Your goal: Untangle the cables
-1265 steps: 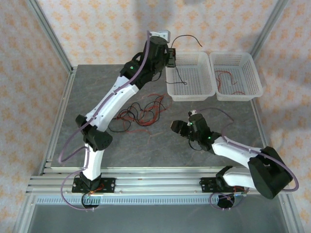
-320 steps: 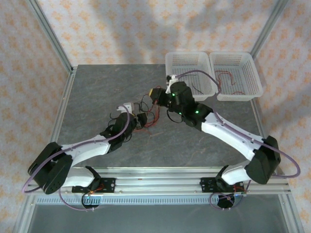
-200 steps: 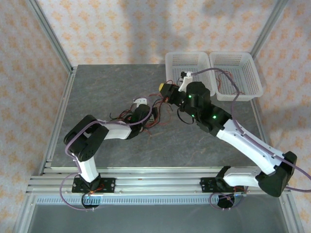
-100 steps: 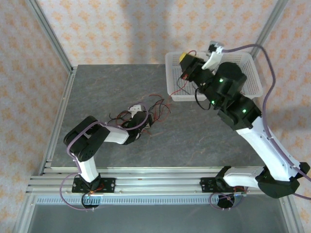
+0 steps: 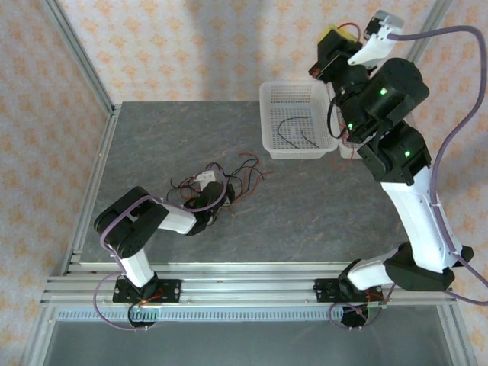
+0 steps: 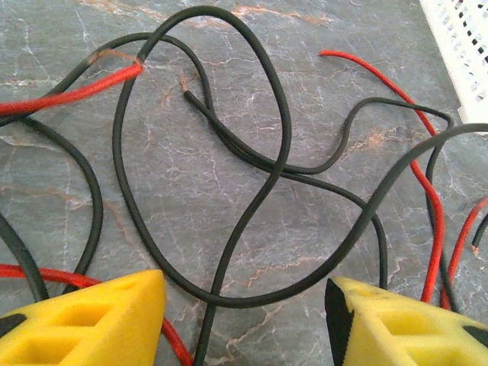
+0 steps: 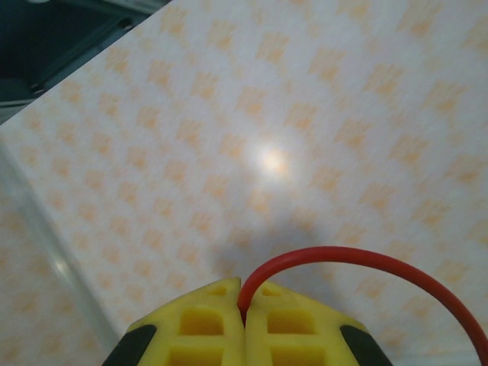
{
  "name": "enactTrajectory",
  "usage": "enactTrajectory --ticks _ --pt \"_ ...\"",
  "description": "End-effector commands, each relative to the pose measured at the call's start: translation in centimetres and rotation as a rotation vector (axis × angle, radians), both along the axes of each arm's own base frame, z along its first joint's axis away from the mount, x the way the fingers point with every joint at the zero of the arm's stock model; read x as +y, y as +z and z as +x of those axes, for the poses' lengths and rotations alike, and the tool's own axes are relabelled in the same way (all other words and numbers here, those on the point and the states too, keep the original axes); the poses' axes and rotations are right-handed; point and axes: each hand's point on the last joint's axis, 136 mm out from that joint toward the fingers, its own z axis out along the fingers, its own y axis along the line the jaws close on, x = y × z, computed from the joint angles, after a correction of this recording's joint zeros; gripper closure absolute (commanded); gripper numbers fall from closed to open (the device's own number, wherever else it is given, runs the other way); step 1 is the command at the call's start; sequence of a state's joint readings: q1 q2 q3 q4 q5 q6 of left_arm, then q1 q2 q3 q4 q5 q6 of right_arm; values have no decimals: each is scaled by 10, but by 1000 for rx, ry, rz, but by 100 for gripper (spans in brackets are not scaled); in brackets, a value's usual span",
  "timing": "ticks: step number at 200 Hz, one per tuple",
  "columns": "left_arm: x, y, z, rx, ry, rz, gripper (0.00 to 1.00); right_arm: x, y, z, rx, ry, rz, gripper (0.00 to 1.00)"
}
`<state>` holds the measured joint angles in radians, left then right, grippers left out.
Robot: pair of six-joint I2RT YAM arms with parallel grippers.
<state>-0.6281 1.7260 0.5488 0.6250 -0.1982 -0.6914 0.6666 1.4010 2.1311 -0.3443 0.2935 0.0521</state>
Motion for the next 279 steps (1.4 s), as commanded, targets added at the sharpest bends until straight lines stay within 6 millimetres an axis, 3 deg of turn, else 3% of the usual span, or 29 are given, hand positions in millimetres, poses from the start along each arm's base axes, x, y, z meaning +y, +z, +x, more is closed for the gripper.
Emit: enactTrajectory --ticks 1,68,109,148,181,224,279 --pt "18 -39 -32 152 10 53 42 -37 21 3 -64 -209 -42 100" --pt "20 -16 -39 126 14 37 41 -90 35 64 -110 -370 -41 100" --pt "17 1 -46 102 -7 6 39 -118 20 115 -91 -397 -12 100" --pt "12 33 -46 46 -30 -35 34 -155 -6 159 -53 -414 42 100" --pt "9 68 -48 -18 -47 -97 26 -185 -59 210 63 -432 60 100" --pt "11 106 -50 -75 -53 -119 23 -214 -157 272 272 -428 79 100" --pt "16 133 -53 -116 -50 -128 23 -239 -286 318 548 -397 135 100"
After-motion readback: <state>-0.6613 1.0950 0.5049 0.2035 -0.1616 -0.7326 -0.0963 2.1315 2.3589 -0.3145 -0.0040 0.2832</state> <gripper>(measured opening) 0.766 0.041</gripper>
